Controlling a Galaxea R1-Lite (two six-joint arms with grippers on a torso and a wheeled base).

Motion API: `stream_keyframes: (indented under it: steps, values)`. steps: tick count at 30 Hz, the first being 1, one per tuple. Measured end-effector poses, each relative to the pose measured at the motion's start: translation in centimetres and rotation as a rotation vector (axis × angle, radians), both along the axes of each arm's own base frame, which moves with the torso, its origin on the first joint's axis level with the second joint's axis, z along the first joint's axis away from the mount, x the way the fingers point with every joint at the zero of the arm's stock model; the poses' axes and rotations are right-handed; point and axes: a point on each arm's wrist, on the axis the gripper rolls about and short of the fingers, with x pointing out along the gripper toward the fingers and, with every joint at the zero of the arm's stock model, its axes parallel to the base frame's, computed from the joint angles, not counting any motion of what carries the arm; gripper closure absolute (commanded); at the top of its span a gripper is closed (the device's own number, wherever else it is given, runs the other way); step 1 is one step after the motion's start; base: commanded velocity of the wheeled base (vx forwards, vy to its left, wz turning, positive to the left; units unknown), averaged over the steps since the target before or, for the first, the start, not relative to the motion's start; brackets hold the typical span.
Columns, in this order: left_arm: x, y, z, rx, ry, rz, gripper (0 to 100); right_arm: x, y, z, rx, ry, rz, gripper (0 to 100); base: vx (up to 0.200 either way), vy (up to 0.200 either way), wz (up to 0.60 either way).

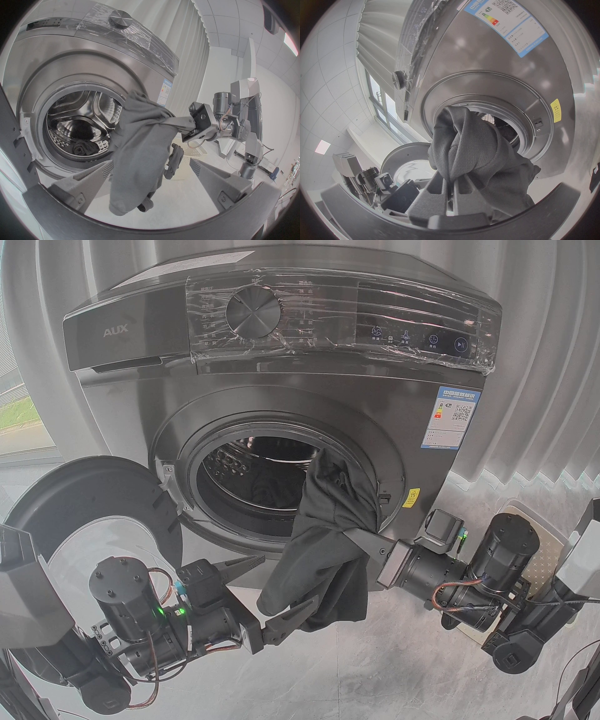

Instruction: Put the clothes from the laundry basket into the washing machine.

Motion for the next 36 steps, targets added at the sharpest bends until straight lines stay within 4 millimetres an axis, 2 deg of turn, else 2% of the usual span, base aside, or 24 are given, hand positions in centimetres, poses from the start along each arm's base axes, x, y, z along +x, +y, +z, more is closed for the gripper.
stream_keyframes:
  steps: [9,17,24,25,36]
  values:
    - [-0.5,-1.7,-0.3,0.005,-0.003,-0.056,0,-0.9,0.9,0.7,0.016,-0.022,0.046,100,0.000,0.000,0.00]
    - [1.5,-3.9,0.3,-0.037,-0.062,-0.013,0,-1.2,1.2,0.9,0.017,-0.028,0.059,100,0.000,0.000,0.00]
    - [2.8,-4.9,-0.4,-0.036,-0.065,0.010,0,-1.5,1.5,0.9,0.018,-0.028,0.071,100,0.000,0.000,0.00]
    - [3.0,-5.0,-0.4,-0.037,-0.067,0.014,100,-1.6,1.5,0.9,0.018,-0.028,0.073,100,0.000,0.000,0.00]
    - [3.9,-5.8,-0.3,-0.060,-0.084,0.033,100,-1.6,1.5,0.9,0.018,-0.028,0.074,100,0.000,0.000,0.00]
